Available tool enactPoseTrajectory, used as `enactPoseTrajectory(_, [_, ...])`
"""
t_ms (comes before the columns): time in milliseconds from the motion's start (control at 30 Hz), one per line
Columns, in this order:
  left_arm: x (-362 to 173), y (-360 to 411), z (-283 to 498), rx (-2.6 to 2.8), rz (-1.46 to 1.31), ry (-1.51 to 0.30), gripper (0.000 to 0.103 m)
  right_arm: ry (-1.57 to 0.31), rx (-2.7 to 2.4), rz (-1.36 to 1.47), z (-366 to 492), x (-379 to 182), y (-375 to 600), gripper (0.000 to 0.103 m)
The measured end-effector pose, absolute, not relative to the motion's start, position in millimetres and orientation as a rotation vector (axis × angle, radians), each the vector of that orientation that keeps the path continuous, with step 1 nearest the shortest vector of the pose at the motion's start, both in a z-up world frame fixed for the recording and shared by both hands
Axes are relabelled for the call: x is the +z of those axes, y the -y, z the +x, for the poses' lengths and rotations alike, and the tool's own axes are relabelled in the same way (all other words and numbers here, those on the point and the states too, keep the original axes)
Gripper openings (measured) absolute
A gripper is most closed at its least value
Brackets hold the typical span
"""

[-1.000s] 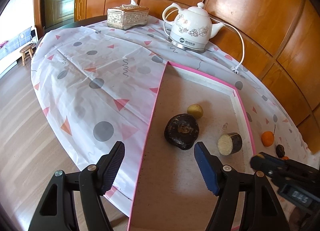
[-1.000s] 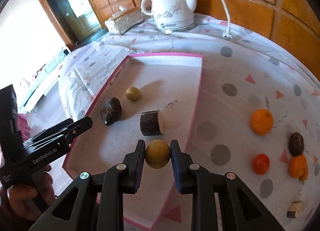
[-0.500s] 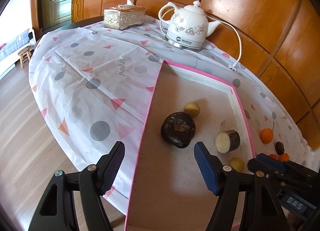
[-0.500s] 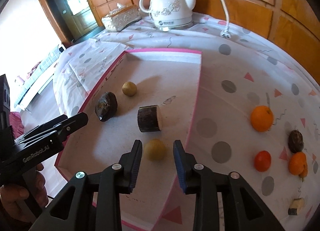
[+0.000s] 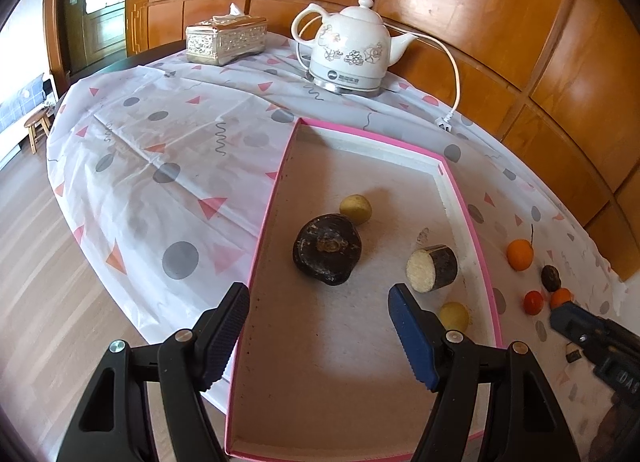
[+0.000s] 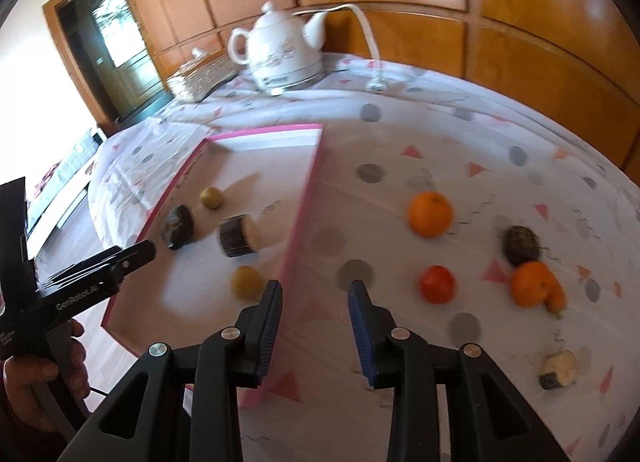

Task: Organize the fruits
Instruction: 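Withdraw the right gripper from the tray back over the cloth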

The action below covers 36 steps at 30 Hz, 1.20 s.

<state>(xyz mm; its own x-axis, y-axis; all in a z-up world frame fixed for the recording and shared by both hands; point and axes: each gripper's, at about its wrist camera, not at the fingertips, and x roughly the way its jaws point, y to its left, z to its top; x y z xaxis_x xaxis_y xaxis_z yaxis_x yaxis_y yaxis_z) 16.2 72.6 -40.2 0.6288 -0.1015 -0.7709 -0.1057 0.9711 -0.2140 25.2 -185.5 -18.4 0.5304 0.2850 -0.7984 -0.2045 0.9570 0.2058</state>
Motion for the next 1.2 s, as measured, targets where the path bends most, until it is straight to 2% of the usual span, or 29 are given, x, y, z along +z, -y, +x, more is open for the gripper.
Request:
enactPoseTrajectory(600, [-31,-45,17,-0.064,-0.169,-0.886,0.072,-1.015,-0.039,0.151,27,-24,311,0.034])
enactPoseTrajectory(1200, [-18,21,28,-0.252,-0.053,-0.893,0.072,-1.05,-0.232,0.133,26,-18,396,0.034])
